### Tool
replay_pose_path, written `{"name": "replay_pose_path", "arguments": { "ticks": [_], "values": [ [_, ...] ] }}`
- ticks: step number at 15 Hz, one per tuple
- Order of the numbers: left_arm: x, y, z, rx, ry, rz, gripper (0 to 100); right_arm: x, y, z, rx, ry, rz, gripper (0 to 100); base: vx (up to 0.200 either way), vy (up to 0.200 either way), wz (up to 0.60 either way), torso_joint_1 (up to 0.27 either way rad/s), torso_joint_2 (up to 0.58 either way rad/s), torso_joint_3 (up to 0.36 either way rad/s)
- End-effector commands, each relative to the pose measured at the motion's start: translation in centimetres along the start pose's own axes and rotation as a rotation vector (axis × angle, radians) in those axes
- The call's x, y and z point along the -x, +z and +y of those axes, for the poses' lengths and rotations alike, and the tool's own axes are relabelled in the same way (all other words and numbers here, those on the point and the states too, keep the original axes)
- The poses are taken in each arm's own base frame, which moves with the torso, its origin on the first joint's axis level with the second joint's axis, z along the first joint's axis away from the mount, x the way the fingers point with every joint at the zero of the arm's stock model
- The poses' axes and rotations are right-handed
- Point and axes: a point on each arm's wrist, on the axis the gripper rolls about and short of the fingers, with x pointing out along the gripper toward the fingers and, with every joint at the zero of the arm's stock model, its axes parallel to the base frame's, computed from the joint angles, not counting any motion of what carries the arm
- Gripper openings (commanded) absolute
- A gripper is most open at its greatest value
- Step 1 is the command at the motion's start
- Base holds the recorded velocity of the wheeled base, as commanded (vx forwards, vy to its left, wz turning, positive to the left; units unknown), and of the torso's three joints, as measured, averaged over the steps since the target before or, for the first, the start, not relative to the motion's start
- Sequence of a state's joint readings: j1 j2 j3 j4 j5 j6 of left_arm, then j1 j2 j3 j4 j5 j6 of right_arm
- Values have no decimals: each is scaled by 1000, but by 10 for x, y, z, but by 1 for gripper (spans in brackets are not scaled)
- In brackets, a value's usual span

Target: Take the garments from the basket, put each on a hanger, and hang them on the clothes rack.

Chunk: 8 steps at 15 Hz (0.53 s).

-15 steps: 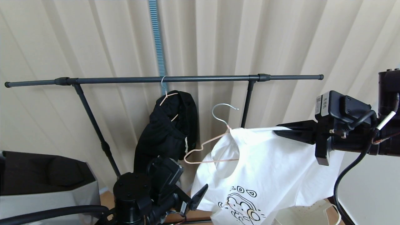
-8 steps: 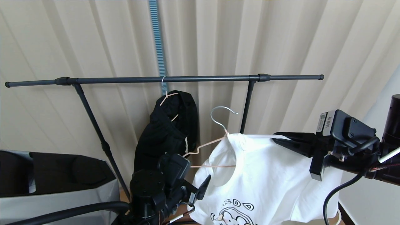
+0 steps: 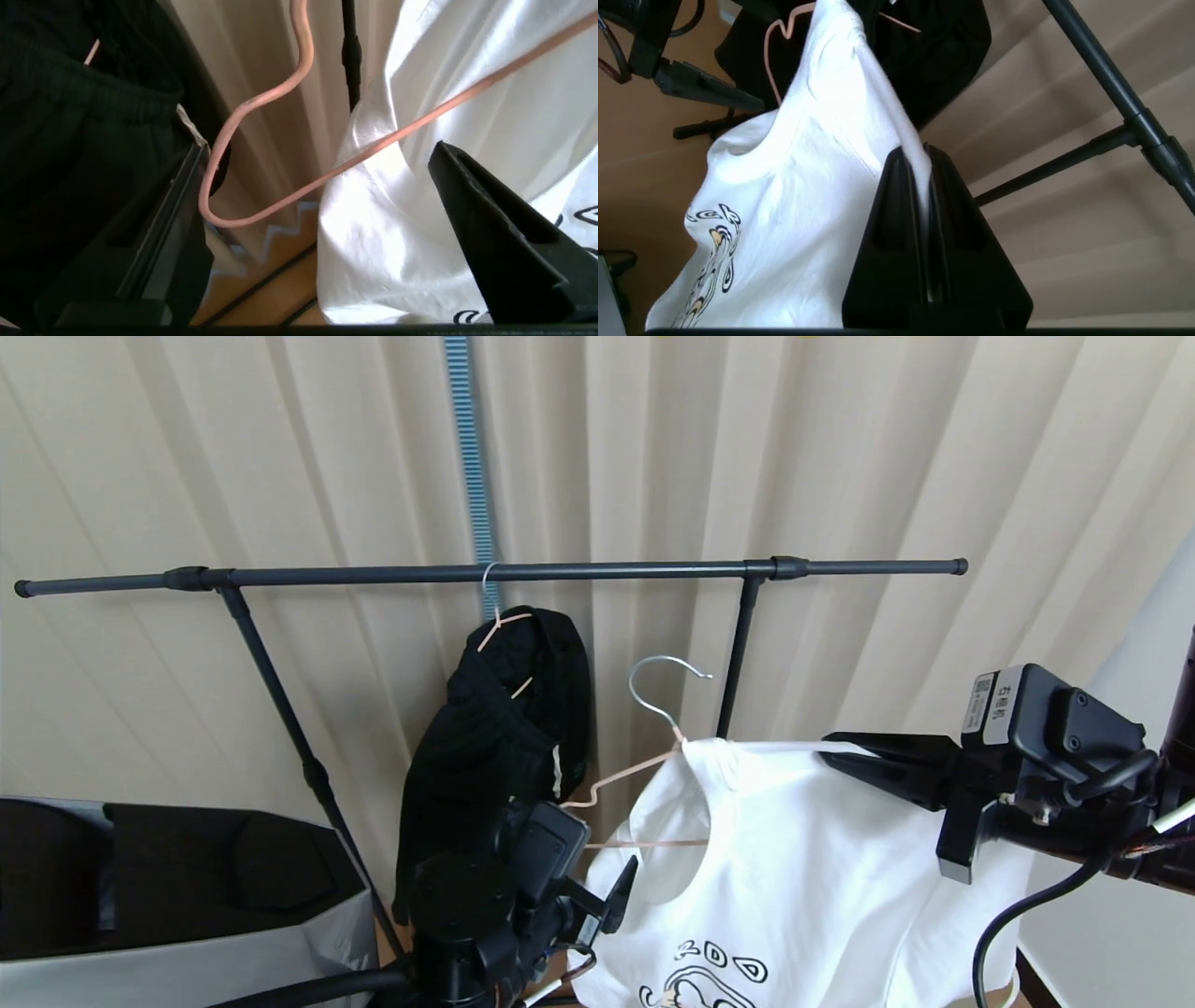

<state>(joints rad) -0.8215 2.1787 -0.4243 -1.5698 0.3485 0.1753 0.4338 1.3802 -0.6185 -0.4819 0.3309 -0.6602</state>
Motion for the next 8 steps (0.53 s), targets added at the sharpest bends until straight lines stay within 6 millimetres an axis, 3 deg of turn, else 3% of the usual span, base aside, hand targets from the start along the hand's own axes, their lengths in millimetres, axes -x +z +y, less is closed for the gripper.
{"name": "replay_pose_path", "arguments": {
  "ticks": [1,8],
  "values": [
    [-2,1,-2,0,21,-3,100,5,4,-1,-17,-14,-19,0,0,0,0,0,0,0],
    [-13,2,-10,3,54,-21,100,7,10,-1,-68,-23,-54,0,0,0,0,0,0,0]
  ]
}}
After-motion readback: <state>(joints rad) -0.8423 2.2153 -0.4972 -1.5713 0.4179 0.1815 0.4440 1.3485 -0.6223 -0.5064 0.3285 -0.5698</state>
